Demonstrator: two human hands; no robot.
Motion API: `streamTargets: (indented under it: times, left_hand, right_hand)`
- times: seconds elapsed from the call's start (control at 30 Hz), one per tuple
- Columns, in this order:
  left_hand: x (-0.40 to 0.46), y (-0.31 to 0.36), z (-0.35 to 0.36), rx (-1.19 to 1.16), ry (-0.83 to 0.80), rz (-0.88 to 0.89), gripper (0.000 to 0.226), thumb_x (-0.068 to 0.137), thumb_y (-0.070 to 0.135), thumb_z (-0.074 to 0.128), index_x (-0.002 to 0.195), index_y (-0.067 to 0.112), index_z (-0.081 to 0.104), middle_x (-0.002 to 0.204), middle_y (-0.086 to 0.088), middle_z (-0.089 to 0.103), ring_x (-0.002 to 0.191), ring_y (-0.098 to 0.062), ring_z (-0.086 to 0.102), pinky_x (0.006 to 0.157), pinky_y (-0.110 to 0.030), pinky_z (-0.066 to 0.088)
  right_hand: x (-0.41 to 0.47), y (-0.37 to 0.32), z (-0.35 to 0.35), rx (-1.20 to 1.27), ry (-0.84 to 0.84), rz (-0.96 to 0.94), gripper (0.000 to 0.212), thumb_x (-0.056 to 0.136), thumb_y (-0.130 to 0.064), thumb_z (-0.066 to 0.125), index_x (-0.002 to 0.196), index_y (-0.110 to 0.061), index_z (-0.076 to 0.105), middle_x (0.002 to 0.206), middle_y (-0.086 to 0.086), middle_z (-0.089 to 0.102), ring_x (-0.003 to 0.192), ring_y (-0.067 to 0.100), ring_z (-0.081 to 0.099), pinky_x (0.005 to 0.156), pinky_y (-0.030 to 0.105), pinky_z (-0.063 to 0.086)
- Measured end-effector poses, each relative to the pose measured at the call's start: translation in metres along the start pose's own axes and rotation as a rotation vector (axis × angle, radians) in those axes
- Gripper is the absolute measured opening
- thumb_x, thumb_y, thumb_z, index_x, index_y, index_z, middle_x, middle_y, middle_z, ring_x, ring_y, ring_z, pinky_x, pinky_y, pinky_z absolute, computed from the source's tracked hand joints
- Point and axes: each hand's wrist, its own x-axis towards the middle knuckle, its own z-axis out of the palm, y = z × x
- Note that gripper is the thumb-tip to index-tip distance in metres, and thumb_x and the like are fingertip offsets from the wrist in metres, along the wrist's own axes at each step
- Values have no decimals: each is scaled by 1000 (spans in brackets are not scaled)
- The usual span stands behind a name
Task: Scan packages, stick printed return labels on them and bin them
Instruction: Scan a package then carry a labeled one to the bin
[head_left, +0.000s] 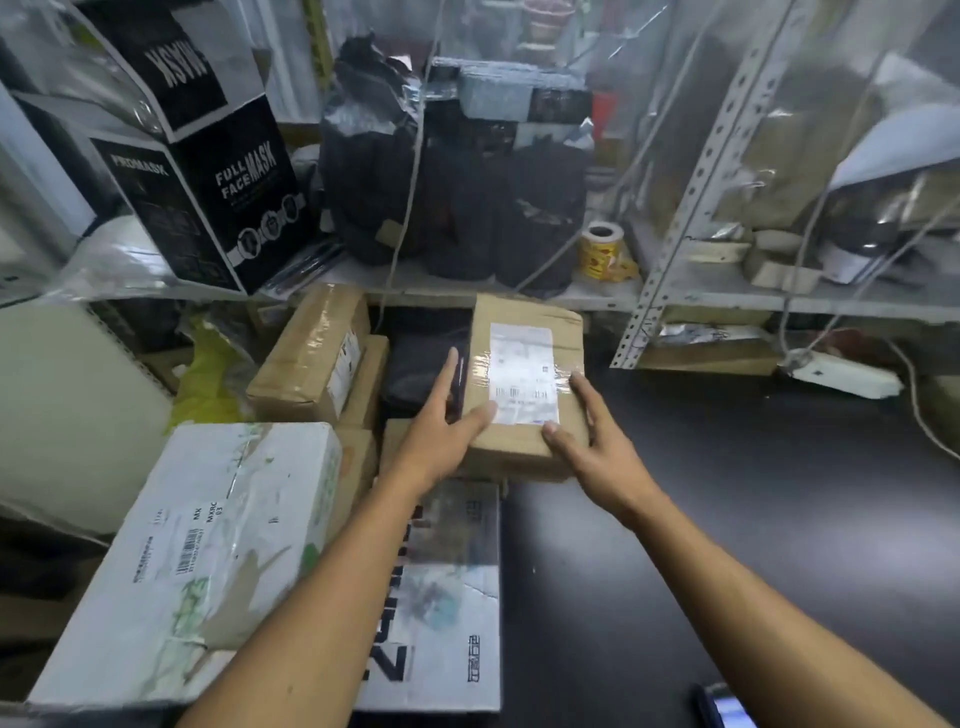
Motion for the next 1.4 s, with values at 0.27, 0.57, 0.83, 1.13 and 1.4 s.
streamTargets:
  times: [0.27, 0.57, 0.83, 1.13, 1.4]
  left_hand:
    - [-61, 0, 57, -188, -246, -1, 87, 97, 26, 61, 151, 54, -1, 160, -1, 25, 140, -27, 38, 109, -49, 42]
    - [-125, -33, 111, 67, -289, 142, 74, 85, 23, 76, 126, 62, 29, 149, 3, 35, 131, -19, 44, 102, -32, 44]
    - [-168, -58, 143, 251, -226, 135, 109, 68, 18, 89, 141, 47, 14, 154, 3, 19, 137, -12, 29, 107, -23, 25]
    - [-207, -95, 169, 257, 78, 71, 109, 68, 23, 88, 146, 43, 14, 159, 3, 17, 144, -17, 25, 118, -38, 28]
    - [-208, -108, 190, 316, 194, 39, 113, 70, 27, 86, 148, 43, 6, 164, -5, -6, 146, -22, 24, 110, -27, 25]
  right_hand:
    - [-104, 28, -58, 1, 13, 104, 66, 95, -34, 62, 150, -48, 26, 140, -21, 39, 124, 7, 47, 85, 14, 44]
    - [-171, 81, -72, 50, -13, 123, 63, 97, -20, 61, 143, -47, 30, 143, -15, 42, 122, 6, 49, 98, 15, 43]
    - [-198, 111, -74, 5, -76, 136, 69, 94, -5, 51, 149, -38, 24, 145, -16, 37, 129, 6, 41, 107, 22, 33]
    - [-191, 125, -64, -179, -240, 72, 70, 88, -27, 45, 154, -31, 23, 154, 2, 34, 140, 15, 31, 112, 25, 22]
    - [-200, 147, -65, -227, -266, 72, 68, 98, -19, 49, 156, -30, 17, 164, 0, 15, 151, 13, 7, 117, 27, 14]
